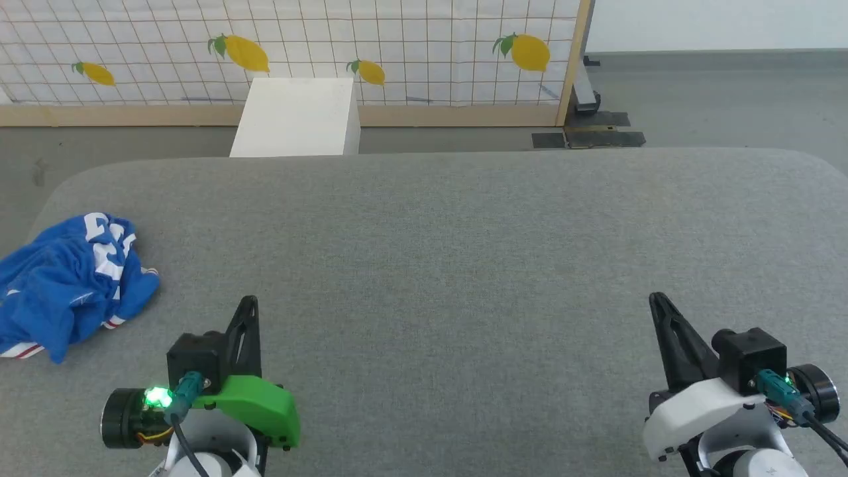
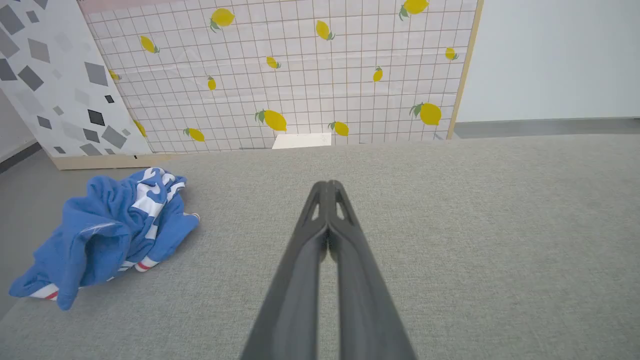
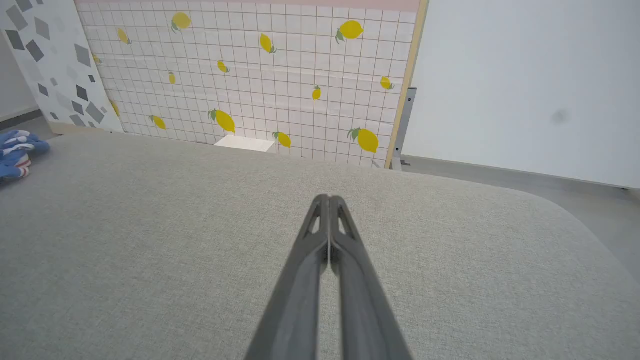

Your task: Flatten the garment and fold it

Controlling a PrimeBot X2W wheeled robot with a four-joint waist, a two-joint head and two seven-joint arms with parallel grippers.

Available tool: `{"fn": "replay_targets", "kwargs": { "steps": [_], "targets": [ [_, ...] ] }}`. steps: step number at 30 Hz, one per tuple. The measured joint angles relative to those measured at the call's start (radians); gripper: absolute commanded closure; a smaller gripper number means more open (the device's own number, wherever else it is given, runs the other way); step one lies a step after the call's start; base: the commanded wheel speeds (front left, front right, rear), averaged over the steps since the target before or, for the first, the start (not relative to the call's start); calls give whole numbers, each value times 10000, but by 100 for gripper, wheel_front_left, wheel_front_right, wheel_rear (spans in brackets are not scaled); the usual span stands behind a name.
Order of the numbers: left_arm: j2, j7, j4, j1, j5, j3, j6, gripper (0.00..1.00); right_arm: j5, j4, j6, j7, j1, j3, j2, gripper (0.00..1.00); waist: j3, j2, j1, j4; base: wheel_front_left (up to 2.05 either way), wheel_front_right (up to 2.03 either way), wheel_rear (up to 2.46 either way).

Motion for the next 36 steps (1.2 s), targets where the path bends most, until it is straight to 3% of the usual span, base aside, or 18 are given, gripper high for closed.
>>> {"fn": "replay_targets", "kwargs": {
  "steps": [21, 22, 36],
  "targets": [
    [0, 0, 0, 0, 0, -2, 0, 100, 0, 0, 0, 0, 0, 0, 0, 100, 0, 0, 0, 0, 0, 0, 0],
    [2, 0, 2, -2, -4, -8, 0, 0, 4, 0, 2, 0, 2, -2, 0, 0, 0, 0, 0, 0, 0, 0, 0],
    [4, -109, 115, -10, -90, -86, 2, 0, 40, 13, 2, -73, 6, -31, -4, 0, 5, 0, 0, 122, 0, 0, 0]
  ]
}}
